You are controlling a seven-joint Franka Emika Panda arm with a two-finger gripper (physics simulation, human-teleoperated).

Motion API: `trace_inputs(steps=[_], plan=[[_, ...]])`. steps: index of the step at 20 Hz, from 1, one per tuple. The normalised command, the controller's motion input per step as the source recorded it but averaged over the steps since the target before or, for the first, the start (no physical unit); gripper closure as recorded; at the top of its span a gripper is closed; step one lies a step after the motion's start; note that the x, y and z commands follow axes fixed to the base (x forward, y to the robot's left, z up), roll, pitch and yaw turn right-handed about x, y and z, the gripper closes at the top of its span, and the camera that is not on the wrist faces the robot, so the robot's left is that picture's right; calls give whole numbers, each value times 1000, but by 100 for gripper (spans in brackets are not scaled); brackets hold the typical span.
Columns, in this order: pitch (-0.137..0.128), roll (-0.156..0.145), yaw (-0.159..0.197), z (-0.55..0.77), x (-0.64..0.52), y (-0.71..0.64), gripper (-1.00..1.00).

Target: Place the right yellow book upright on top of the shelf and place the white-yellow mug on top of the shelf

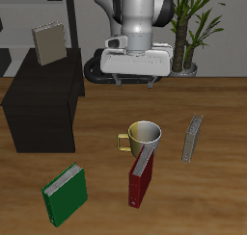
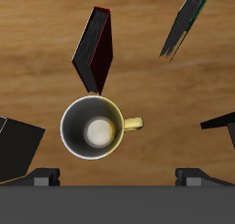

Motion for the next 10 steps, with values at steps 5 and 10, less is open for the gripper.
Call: trace_inputs(steps=[5,10], plan=[[7,-21,134,-212,127,135,-100],[2,7,97,-159,60,216,-100]])
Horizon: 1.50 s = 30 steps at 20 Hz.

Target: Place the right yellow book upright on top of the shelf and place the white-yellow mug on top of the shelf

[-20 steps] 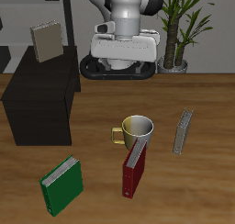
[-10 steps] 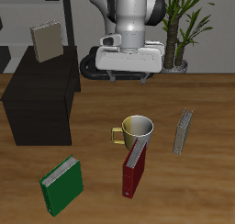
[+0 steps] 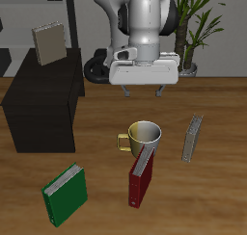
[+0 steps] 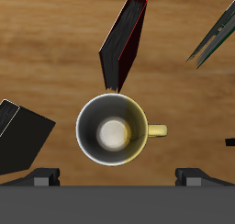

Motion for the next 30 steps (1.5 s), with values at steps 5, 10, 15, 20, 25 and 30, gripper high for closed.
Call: trace_inputs(steps=[5,10,15,20,25,30], plan=[[18,11,83,-190,58,234,-100],[10,3,90,-170,78,98,-100],[10,-3,96,-160,84,80,-100],[13,3,105,-231,64,100,-100],[38,-4,76,-273,70,26,-100],[35,5,17,-164,57,12,-100]])
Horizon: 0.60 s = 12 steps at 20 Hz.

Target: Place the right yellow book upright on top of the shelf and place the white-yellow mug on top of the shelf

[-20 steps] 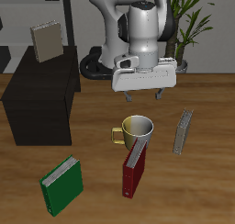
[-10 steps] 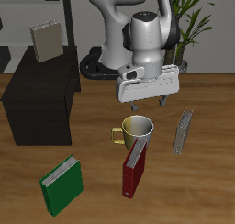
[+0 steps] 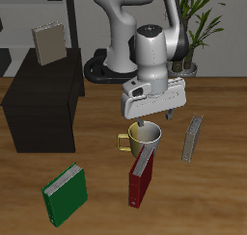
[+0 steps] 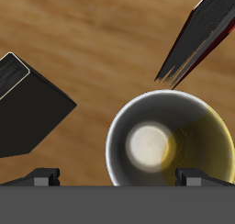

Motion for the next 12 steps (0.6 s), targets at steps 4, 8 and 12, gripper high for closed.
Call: trace_inputs(steps=[4,8,12], plan=[[36,6,34,-157,42,50,-100],[12,5,67,-156,68,5,-100],[61,9,27,-203,65,-23,-100]])
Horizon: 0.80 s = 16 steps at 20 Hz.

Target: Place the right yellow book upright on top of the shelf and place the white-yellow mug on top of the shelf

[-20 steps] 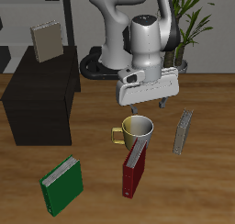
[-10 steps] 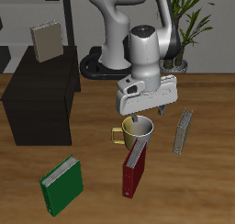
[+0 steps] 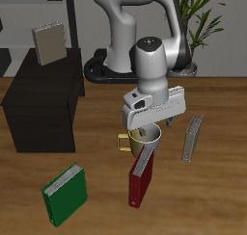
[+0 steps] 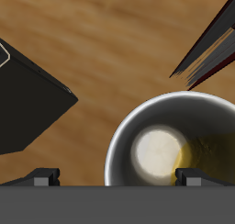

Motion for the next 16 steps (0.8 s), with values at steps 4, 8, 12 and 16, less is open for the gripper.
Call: trace_inputs(steps=[4,8,12,16], plan=[[44,25,45,-214,10,-13,-100],[26,18,16,-144,-39,-18,100],[26,19,12,-108,-27,-42,100],[14,-4,-19,9,-17,-94,100]])
